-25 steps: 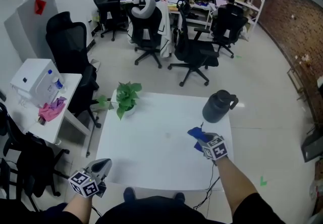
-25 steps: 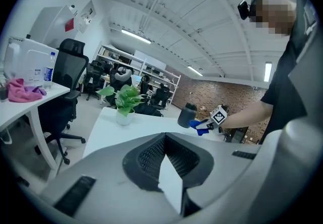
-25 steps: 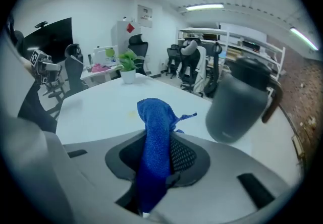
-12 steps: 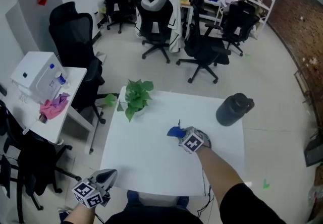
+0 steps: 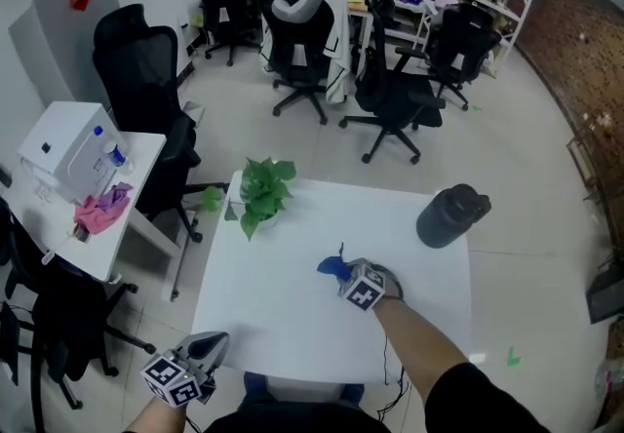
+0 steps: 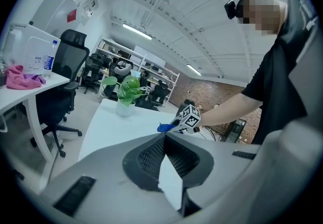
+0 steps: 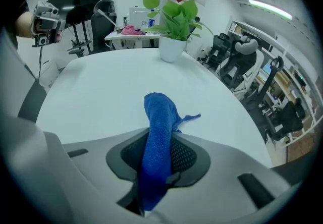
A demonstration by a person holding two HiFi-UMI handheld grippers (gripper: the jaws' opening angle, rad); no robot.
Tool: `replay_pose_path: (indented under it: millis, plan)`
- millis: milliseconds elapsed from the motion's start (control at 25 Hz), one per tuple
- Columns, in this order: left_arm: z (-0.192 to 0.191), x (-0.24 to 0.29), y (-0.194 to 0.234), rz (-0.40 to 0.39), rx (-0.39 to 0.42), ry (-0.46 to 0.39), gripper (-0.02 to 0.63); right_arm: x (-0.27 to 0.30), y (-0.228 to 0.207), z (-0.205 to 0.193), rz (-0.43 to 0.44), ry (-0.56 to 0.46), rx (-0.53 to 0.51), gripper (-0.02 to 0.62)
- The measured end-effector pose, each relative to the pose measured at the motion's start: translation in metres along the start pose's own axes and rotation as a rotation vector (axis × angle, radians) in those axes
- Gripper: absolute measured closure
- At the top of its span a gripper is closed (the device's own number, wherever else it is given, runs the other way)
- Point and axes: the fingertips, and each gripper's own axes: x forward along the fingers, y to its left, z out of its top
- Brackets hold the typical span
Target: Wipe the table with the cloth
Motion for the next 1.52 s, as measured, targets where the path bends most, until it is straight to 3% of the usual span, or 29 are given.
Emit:
replay_pose_path:
  millis: [120, 560, 1200, 1520]
  plan:
    - [-0.001, 0.003, -0.004, 0.001, -0.004, 0.004, 0.606, 0.001, 0.002, -0.002, 0.002, 0.018, -0.017, 0.518]
    - [-0.004, 0.001, -0.003, 0.009, -0.017, 0.003, 0.606, -0.003, -0.008, -0.001, 0.075, -0.027, 0.155, 0.517]
    - [-0.006, -0.005, -0.001, 0.013, -0.039, -0.007, 0.606, -0.006, -0.001, -0.006, 0.125, -0.010, 0.085, 0.517]
    - [-0.005, -0.001, -0.004, 0.004, -0.040, -0.016, 0.606, -0.019, 0.034, -0.023, 0.185, -0.010, 0.055, 0.517]
